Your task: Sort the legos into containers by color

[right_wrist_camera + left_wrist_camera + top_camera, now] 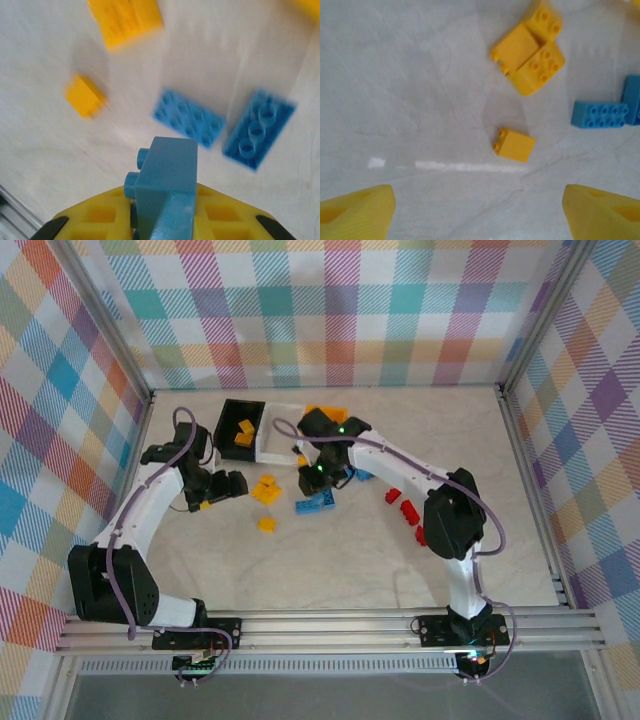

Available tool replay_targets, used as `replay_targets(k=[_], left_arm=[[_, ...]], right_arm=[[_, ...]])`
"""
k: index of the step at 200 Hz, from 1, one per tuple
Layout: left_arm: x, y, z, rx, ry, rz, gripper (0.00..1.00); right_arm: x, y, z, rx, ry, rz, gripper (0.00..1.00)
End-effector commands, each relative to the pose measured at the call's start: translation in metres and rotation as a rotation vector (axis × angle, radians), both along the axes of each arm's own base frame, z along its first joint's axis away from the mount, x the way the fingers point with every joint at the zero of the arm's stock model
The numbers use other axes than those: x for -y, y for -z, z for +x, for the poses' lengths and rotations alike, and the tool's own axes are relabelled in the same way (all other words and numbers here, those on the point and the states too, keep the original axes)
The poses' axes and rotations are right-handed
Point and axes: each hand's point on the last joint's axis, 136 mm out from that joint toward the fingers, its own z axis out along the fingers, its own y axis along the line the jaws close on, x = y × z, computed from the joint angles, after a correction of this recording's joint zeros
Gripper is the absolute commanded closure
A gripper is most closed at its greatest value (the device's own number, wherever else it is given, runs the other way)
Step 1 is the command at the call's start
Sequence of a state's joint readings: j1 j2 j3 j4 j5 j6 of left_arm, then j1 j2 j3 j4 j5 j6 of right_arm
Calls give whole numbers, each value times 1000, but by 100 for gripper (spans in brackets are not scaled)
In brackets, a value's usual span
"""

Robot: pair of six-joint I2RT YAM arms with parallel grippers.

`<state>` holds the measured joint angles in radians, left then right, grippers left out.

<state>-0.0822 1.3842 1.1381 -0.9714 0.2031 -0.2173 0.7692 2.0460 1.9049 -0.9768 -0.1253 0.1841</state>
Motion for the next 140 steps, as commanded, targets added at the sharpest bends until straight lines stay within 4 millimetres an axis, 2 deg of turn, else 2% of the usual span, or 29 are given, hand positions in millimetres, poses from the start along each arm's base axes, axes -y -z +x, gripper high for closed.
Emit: replay_targets(k=[1,22,32,39,71,83,105,116,140], left_arm=[[12,0,-11,8,-1,-65,12],[18,4,-23,-16,-3,-87,12],[22,7,-29,-31,4,-96,12],[24,9,-33,-44,7,-96,12],[29,18,-52,-101,-7,-125,11],[31,21,-57,-123,-5,-127,11],[28,20,-62,-139,-5,-106,11],[28,19,-63,-143,-5,-100,11],[28,20,-64,-150,-14,-96,10]], right_arm=[[-21,-9,27,-31,57,66,77],[-46,-21,67,17,83,134,75],[-53,-17,83,26,99,150,74],[-59,-23,94,50,110,180,73],[-63,-9,142,116,204,252,68],[-66,-7,155,175,217,268,67],[-74,-18,181,298,229,318,68],[-77,-23,192,345,241,335,65],[-84,-26,203,374,260,383,63]])
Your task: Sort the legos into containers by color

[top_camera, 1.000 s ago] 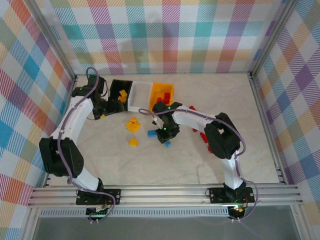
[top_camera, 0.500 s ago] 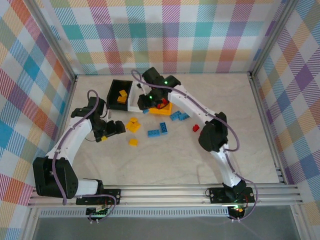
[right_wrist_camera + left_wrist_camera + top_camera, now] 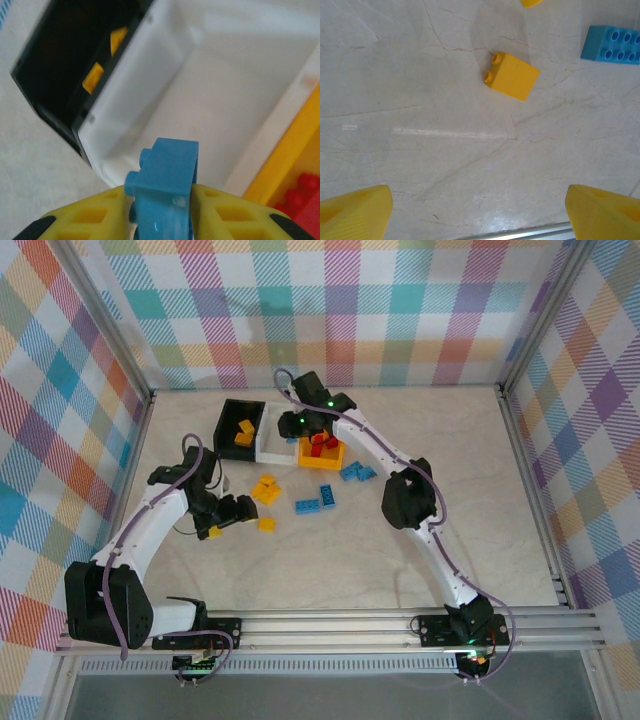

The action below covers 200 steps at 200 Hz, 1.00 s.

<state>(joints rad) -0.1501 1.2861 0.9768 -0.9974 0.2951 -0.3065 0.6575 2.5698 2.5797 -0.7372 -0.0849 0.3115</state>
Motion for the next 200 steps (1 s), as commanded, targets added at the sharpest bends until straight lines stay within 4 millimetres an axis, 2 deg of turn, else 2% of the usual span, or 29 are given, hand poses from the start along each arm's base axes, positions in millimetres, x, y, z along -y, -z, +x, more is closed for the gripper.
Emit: replay_targets(k=[1,9,20,36,56,77,96,120,128,147,171,200], left_arm=[[1,-3,-10,-27,-17,0,10],[1,-2,-10,-28,-20,0,10],[1,-2,-11,-28,-22,3,10],[0,0,-11,-21,-29,8,9],[1,3,-10,-16,-30,5,9],[5,9,-6,-5,-11,17,8],[13,18,-1,-3,24,31,7],[25,29,8,-8,98,79,8],[29,33,11,-11,126,99,9],[40,41,21,-5,201,152,10],[46,54,33,-11,268,208,11],[48,67,47,-23,324,239,19]], right_arm=[[-21,-30,23,129,24,108,62],[-24,-29,23,129,17,123,55],[-25,-27,24,124,15,130,39],[-25,-27,23,121,15,130,29],[-21,-39,19,123,13,126,26],[-10,-59,2,95,9,114,25],[3,-75,-25,27,-1,122,25],[26,-76,-72,-79,-30,100,24],[37,-68,-89,-120,-35,82,24],[65,-63,-127,-176,-23,64,24],[97,-52,-169,-245,11,47,24],[123,-41,-201,-288,55,50,24]])
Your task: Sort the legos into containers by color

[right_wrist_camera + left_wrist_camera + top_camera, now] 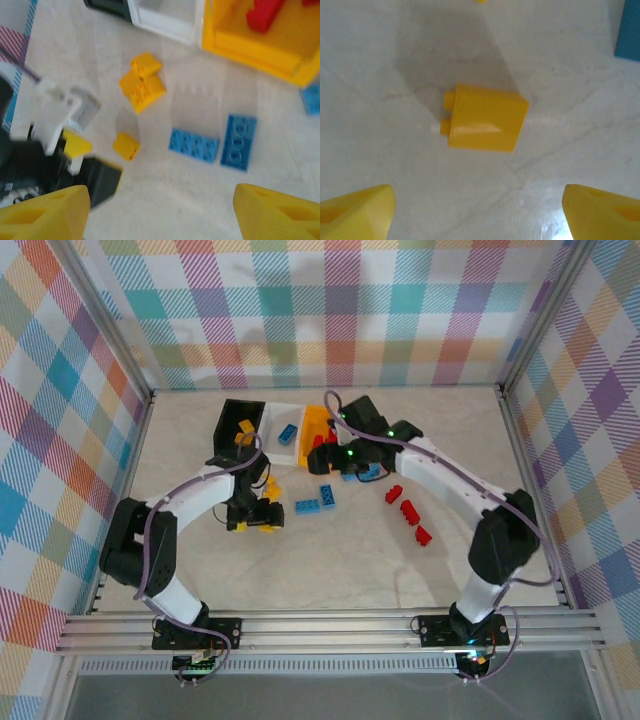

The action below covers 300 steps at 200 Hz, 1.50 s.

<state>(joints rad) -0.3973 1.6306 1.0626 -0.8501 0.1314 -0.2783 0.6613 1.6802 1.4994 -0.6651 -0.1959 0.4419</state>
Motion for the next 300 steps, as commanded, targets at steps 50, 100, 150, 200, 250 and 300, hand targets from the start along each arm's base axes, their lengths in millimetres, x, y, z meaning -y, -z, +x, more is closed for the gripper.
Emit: replay_targets(k=[50,100,150,200,250,300], left_arm=[[5,23,28,1,117,65,26],[15,37,30,-22,134,64,34],[16,40,23,-41,131,62,50],[10,13,25,-3,127,68,52],[-14,-46,79,137,-9,8,51],[-50,-101,169,310,-143,-16,51]], right_arm=[[25,22,-33,-80,68,-12,26],[21,20,-28,-74,59,-13,27],[18,23,-25,-78,61,-17,27],[18,22,-23,-76,65,-14,27],[22,15,-19,-25,82,-11,21],[34,-9,-14,330,54,103,6]])
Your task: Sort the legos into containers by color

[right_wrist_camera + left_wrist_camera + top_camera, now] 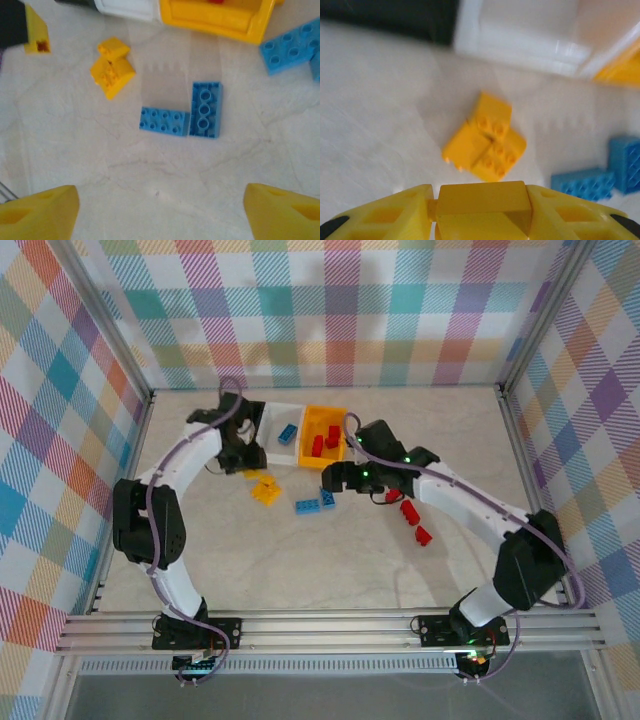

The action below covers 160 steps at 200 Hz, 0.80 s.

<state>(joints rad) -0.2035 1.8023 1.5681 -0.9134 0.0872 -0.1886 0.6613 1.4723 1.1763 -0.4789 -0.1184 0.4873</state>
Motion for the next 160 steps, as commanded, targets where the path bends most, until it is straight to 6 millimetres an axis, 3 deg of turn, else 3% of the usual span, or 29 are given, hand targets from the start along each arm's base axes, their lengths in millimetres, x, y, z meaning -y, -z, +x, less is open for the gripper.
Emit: replay_targets(k=[1,6,38,94,125,160], left_arm=[[-16,-13,28,27,-32,5,51],[-19,-14,36,38,-42,8,51],[-33,-27,90,145,-102,26,51],[-42,1,160,201,-162,88,51],[-41,22,180,195,-190,76,48],[-37,36,184,173,-202,54,41]], right_arm=[[1,-29,9,276,-29,80,5],[6,-27,8,311,-25,73,0],[22,-19,-1,423,-64,19,0],[22,-10,-7,420,-119,-17,0],[17,4,-11,368,-170,-42,0],[11,16,-10,292,-206,-71,0]])
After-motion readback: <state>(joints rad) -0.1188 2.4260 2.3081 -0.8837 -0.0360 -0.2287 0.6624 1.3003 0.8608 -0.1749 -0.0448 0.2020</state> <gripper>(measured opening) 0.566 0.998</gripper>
